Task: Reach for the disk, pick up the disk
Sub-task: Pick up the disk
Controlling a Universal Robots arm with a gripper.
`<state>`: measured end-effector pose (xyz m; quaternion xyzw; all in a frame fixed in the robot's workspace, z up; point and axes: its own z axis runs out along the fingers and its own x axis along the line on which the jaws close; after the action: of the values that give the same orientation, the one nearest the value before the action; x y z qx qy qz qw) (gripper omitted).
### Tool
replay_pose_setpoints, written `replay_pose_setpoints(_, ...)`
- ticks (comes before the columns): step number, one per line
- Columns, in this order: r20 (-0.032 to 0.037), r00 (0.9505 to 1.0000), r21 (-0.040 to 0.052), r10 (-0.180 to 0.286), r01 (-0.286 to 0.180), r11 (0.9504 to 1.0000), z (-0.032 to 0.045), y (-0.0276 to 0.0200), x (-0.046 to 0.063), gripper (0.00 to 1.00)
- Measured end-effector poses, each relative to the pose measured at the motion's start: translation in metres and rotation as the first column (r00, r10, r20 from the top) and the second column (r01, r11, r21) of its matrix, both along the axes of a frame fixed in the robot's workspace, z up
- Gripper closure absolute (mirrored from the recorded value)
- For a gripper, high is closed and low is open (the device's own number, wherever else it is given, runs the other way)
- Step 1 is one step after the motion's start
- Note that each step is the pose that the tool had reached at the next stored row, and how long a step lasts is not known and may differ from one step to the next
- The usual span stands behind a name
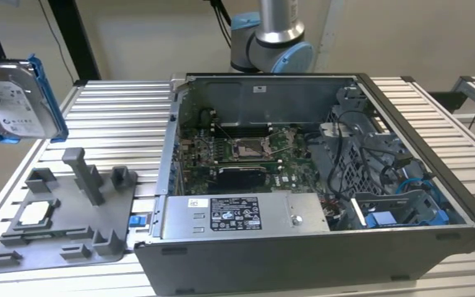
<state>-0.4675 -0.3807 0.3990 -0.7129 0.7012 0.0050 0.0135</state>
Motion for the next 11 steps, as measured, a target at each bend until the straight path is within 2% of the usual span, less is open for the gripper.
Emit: replay_pose_setpoints(11, 0.0001, 1.0000, 0.0000, 0.000, 0.000, 1.0000, 0.0184, 0.0000, 0.000, 1.00)
